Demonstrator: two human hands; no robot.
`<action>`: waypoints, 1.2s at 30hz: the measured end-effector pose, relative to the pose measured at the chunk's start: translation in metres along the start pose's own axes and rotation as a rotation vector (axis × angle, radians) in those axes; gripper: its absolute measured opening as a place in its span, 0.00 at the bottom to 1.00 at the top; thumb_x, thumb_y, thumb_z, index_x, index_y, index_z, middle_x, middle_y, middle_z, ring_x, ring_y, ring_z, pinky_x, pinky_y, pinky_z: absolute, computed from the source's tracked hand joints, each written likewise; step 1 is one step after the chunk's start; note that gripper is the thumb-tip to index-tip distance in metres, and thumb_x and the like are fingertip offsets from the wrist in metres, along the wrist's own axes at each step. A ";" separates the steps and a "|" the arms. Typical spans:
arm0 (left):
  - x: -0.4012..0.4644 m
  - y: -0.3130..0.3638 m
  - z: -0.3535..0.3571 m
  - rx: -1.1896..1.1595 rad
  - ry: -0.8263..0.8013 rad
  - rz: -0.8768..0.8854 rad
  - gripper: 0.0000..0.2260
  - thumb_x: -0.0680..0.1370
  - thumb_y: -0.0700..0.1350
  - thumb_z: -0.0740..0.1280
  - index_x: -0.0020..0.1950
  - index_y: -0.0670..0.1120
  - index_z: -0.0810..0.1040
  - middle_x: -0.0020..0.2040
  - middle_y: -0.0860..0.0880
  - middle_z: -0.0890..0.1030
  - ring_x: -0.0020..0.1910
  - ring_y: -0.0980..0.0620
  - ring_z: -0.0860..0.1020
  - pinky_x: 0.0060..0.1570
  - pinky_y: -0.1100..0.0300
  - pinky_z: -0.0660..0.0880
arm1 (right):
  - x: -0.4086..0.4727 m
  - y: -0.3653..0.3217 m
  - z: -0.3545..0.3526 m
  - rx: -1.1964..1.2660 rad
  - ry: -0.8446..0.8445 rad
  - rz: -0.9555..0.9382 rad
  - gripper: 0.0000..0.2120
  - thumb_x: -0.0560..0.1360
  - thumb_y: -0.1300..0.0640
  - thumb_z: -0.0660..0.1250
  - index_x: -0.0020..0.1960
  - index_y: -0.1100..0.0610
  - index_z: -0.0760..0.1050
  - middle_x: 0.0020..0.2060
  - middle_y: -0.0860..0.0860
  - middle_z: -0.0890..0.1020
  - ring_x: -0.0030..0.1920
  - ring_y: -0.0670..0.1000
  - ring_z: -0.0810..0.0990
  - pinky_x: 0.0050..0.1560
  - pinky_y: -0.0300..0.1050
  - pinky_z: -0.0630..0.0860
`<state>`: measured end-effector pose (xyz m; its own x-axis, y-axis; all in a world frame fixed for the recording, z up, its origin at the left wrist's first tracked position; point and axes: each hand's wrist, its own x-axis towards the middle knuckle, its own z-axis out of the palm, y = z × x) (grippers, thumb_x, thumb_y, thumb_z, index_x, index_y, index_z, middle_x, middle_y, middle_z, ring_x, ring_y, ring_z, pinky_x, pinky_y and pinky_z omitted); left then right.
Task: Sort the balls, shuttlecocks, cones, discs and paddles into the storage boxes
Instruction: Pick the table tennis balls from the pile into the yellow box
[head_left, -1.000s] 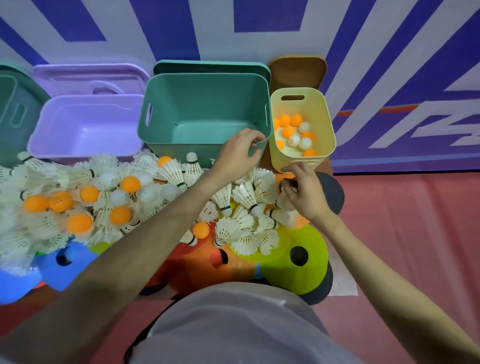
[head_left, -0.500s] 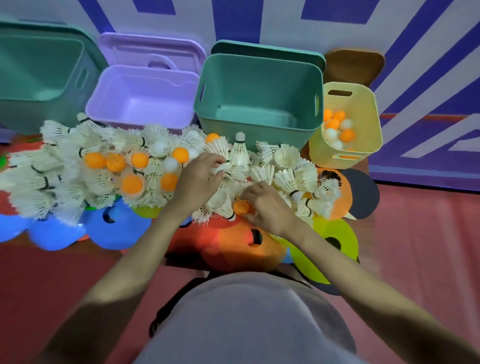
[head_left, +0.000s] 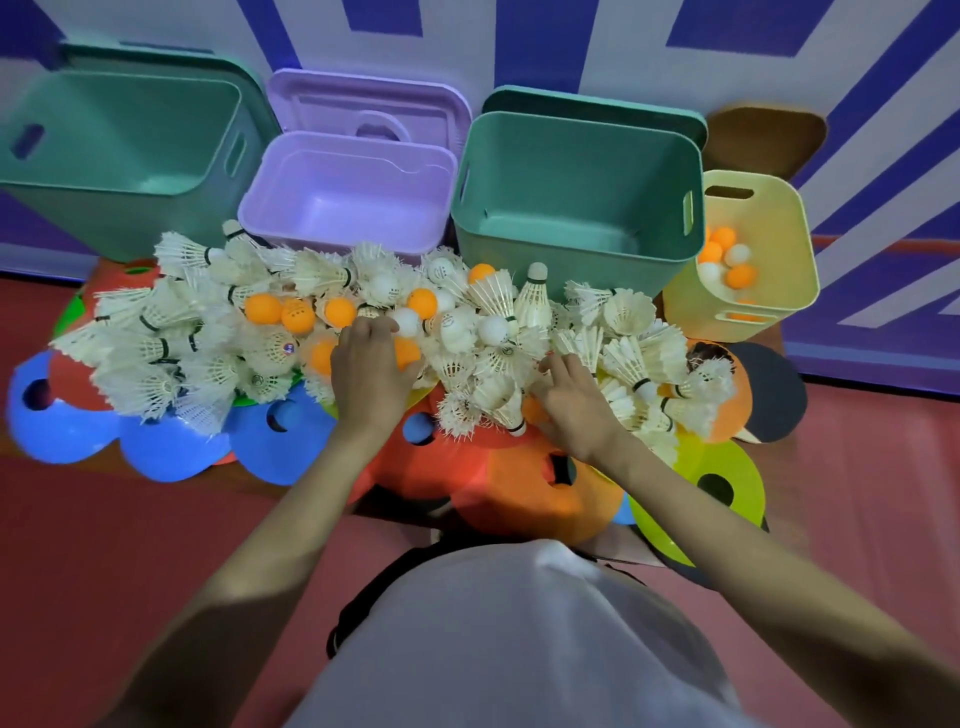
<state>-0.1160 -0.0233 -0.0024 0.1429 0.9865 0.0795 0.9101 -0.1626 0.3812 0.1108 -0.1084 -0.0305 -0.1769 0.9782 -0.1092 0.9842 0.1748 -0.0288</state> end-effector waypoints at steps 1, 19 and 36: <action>0.000 -0.002 0.001 0.015 -0.006 -0.011 0.22 0.71 0.49 0.75 0.60 0.41 0.74 0.55 0.42 0.77 0.58 0.42 0.73 0.54 0.50 0.70 | 0.000 0.000 0.000 0.022 -0.004 0.007 0.10 0.61 0.58 0.76 0.40 0.61 0.80 0.48 0.61 0.78 0.49 0.61 0.75 0.50 0.49 0.69; -0.009 -0.001 -0.001 -0.123 -0.007 -0.183 0.19 0.72 0.48 0.72 0.58 0.39 0.75 0.56 0.41 0.75 0.58 0.41 0.72 0.52 0.49 0.72 | -0.012 0.015 -0.030 0.390 0.176 0.196 0.18 0.71 0.56 0.72 0.57 0.62 0.73 0.55 0.57 0.73 0.55 0.59 0.72 0.56 0.49 0.70; 0.007 0.153 0.030 -0.457 -0.075 0.337 0.16 0.74 0.46 0.72 0.60 0.44 0.76 0.54 0.48 0.76 0.48 0.51 0.77 0.45 0.50 0.77 | -0.055 0.126 -0.025 0.723 0.571 0.545 0.15 0.75 0.54 0.68 0.59 0.59 0.70 0.50 0.54 0.79 0.45 0.53 0.77 0.44 0.45 0.72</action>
<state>0.0356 -0.0406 0.0282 0.4383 0.8748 0.2063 0.5515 -0.4430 0.7068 0.2453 -0.1375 -0.0031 0.5002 0.8447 0.1905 0.6566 -0.2266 -0.7194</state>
